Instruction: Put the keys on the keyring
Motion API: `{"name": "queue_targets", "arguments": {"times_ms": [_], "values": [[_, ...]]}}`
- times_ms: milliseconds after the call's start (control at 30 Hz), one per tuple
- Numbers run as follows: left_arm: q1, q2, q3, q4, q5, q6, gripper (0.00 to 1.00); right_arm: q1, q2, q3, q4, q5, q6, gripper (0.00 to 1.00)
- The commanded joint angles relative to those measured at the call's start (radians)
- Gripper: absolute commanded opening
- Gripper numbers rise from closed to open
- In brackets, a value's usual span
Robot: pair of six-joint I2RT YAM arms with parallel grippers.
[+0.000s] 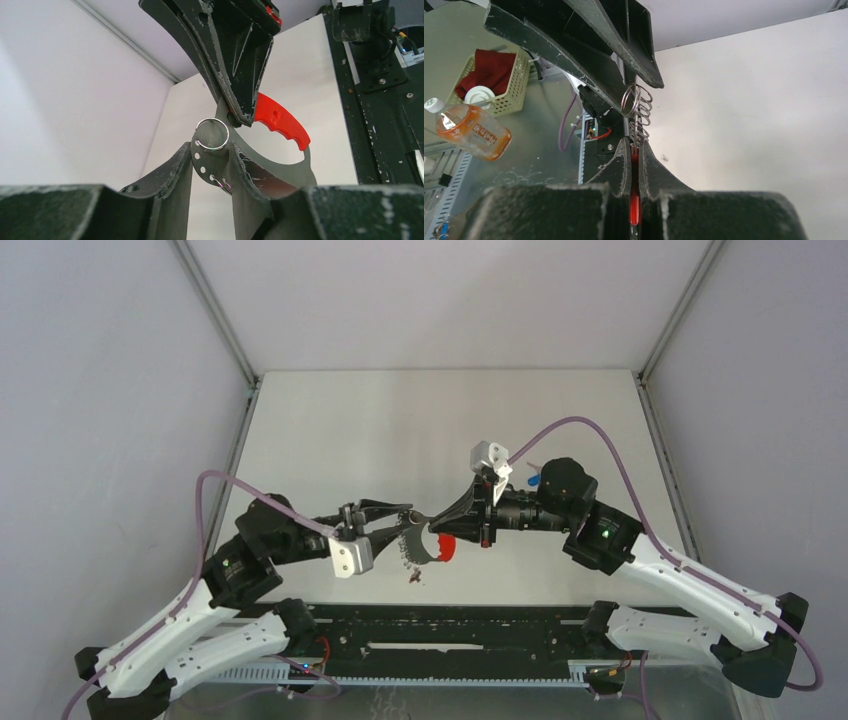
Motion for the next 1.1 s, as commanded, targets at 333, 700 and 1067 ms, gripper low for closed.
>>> {"name": "queue_targets", "arguments": {"times_ms": [333, 700, 1067], "values": [[-0.007, 0.028, 0.021, 0.089, -0.163, -0.144, 0.41, 0.031, -0.012, 0.035, 0.026, 0.0, -0.006, 0.0], [-0.035, -0.028, -0.055, 0.11, -0.156, 0.104, 0.5, 0.039, -0.005, 0.035, 0.03, -0.002, -0.003, 0.0], [-0.132, -0.073, -0.121, 0.061, -0.131, 0.458, 0.43, 0.039, 0.008, 0.035, 0.032, -0.012, 0.005, 0.0]]}}
